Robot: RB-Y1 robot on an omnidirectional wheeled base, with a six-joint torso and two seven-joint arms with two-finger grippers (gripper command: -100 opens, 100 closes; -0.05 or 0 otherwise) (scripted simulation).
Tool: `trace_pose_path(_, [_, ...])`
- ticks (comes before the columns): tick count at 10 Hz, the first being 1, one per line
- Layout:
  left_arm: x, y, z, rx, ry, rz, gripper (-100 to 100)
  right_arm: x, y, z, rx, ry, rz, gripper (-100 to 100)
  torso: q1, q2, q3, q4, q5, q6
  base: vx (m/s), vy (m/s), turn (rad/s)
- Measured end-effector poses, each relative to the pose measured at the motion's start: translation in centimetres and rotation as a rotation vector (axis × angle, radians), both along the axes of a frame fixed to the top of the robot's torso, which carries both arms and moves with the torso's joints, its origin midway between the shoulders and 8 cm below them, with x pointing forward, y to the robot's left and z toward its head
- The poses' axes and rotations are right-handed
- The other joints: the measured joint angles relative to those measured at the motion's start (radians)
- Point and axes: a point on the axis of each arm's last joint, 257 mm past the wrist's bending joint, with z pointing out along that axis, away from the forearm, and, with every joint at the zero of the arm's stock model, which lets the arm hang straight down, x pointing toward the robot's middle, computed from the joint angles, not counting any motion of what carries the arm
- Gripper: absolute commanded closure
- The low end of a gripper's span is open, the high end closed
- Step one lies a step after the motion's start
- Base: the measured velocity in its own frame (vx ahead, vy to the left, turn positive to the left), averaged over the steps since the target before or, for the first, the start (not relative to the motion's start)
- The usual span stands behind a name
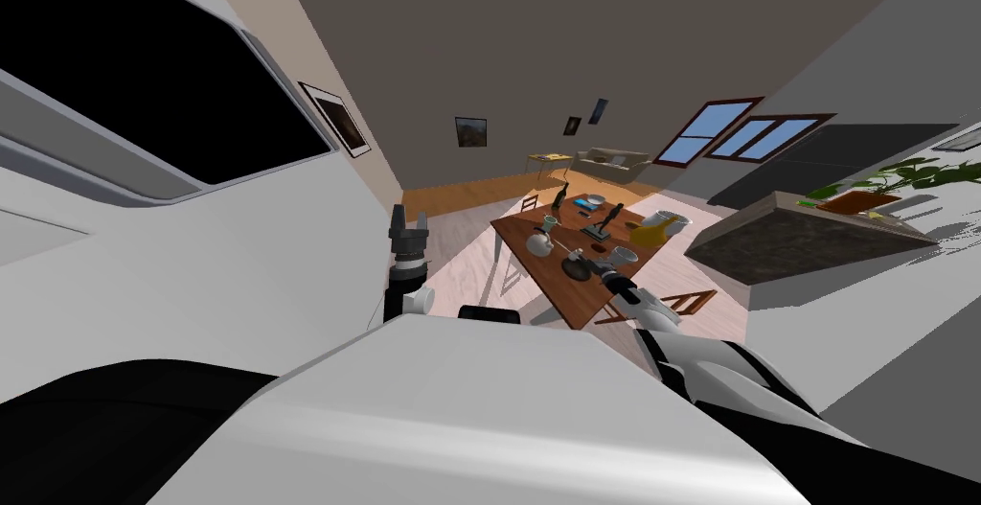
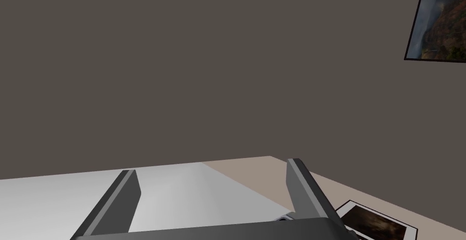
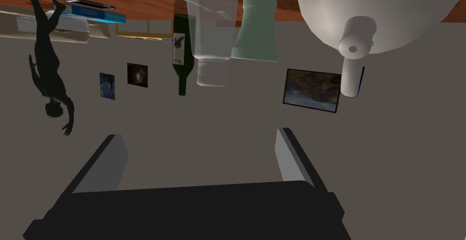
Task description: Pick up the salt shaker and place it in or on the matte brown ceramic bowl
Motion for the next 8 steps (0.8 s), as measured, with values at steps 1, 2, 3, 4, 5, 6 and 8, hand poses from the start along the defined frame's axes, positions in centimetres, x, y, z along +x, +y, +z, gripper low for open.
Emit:
trace_pose_path(1, [0.0, 0.0, 0.0, 0.000, 0.000, 0.000, 0, 0.2, -0.6, 0.7, -0.002, -0.002, -0.003, -100, 0.000, 0.000, 0.000, 0.000, 0.000, 0.000, -0.042, 0.059, 0.039])
trace_pose_path(2, [0.0, 0.0, 0.0, 0.000, 0.000, 0.000, 0, 0.4, -1.4, 1.7, -0.003, -0.002, -0.009, -100, 0.000, 0.000, 0.000, 0.000, 0.000, 0.000, -0.017, 0.025, 0.003])
trace_pose_path(3, [0.0, 0.0, 0.0, 0.000, 0.000, 0.000, 0, 0.5, -1.5, 1.8, 0.000, -0.003, -0.011, 0, -0.002, -0.001, -0.001, 0.000, 0.000, 0.000, -0.003, 0.005, -0.002])
trace_pose_path(4, [0.0, 0.0, 0.0, 0.000, 0.000, 0.000, 0, 0.5, -1.4, 1.7, 0.000, -0.003, -0.011, 0, -0.003, -0.002, -0.001, -0.001, -0.001, 0.000, 0.000, 0.000, 0.000])
trace_pose_path(5, [0.0, 0.0, 0.0, 0.000, 0.000, 0.000, 0, 0.5, -1.4, 1.7, 0.000, -0.003, -0.011, 0, -0.003, -0.003, -0.002, -0.001, -0.001, 0.000, 0.000, 0.000, 0.000])
trace_pose_path(6, [0.0, 0.0, 0.0, 0.000, 0.000, 0.000, 0, 0.5, -1.4, 1.7, 0.000, -0.003, -0.011, 0, -0.004, -0.003, -0.002, -0.001, -0.001, 0.000, 0.000, 0.000, 0.000])
trace_pose_path(8, [0.0, 0.0, 0.0, 0.000, 0.000, 0.000, 0, 0.5, -1.4, 1.7, 0.000, -0.003, -0.011, 0, -0.004, -0.003, -0.002, -0.001, -0.001, 0.000, 0.000, 0.000, 0.000])
